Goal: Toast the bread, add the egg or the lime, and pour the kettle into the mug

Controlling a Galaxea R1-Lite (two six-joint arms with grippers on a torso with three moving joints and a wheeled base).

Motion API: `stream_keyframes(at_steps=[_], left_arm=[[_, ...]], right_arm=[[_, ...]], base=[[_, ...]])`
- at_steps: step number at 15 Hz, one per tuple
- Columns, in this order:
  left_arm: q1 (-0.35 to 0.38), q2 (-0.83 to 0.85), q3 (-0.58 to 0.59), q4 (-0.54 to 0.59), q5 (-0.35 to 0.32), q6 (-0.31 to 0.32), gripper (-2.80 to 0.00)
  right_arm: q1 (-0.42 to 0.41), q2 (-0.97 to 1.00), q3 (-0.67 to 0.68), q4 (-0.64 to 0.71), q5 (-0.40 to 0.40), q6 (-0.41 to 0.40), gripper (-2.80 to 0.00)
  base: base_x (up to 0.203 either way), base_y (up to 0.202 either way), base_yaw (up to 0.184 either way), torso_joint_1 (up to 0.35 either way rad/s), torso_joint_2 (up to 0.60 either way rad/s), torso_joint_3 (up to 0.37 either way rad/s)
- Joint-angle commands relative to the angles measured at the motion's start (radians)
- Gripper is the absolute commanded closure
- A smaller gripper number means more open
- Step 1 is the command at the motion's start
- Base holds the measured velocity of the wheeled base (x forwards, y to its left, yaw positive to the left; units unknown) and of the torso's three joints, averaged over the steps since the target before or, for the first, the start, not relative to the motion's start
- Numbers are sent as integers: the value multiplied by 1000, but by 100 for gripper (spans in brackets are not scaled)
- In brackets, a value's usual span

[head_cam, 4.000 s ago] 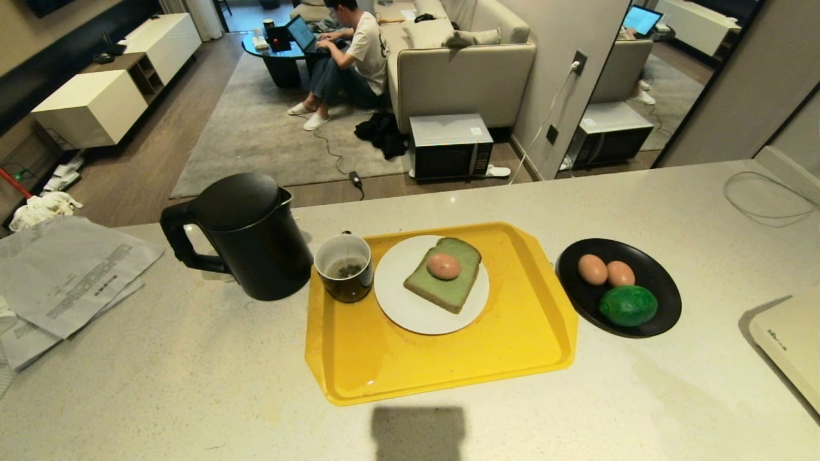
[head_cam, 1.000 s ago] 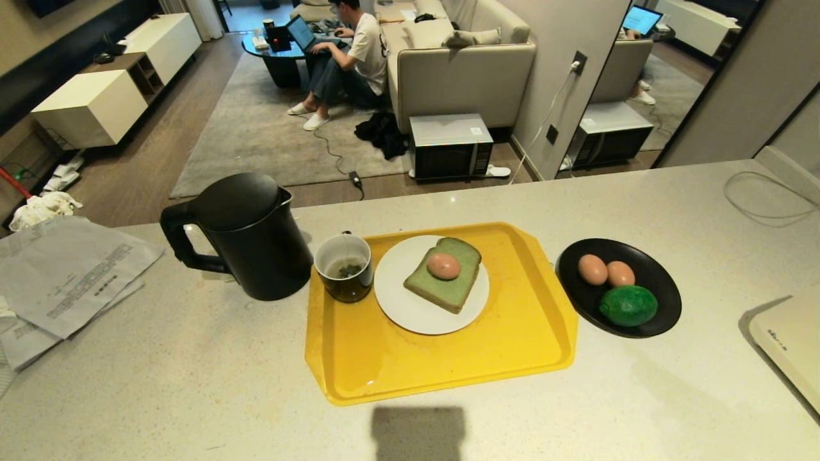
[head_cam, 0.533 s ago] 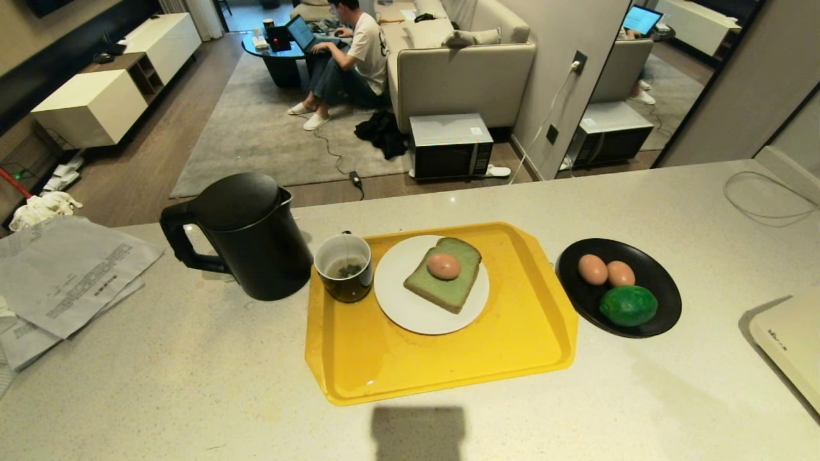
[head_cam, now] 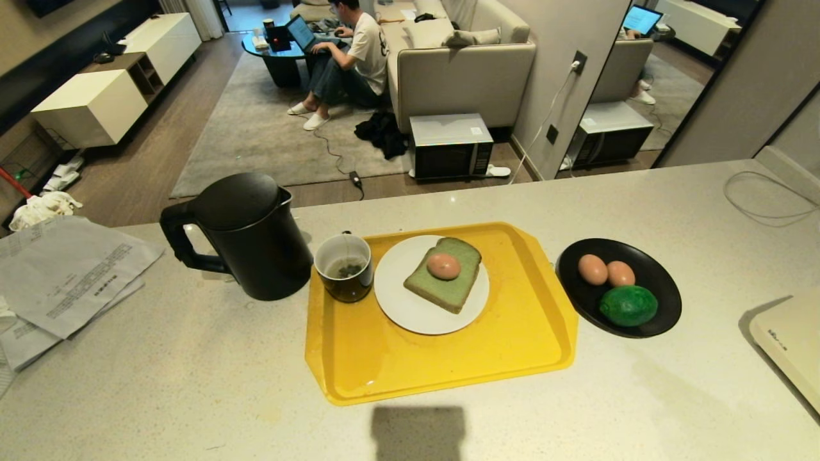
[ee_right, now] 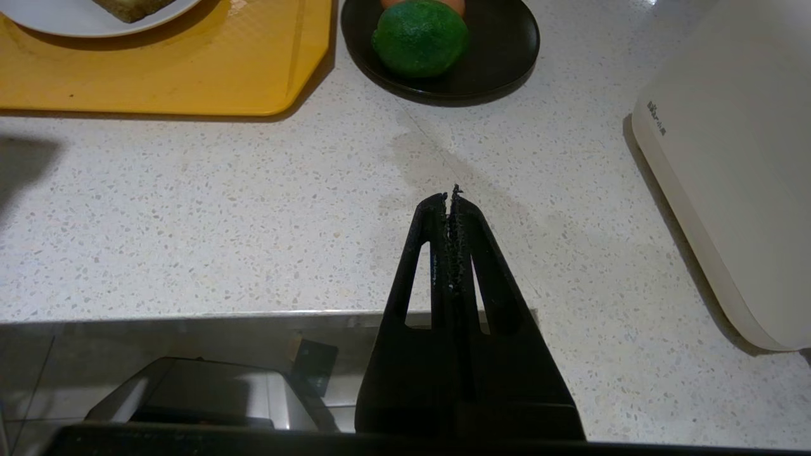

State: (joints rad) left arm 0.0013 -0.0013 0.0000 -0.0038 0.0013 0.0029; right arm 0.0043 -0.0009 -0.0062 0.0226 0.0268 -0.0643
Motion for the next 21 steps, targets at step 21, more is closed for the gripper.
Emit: stream_keyframes(at_steps=[21], left_arm=[[0, 1, 0, -1, 1, 0, 0]], right_arm=[[0, 1, 0, 0, 1, -3, 0]], base=[[0, 0, 0, 0, 0, 0]])
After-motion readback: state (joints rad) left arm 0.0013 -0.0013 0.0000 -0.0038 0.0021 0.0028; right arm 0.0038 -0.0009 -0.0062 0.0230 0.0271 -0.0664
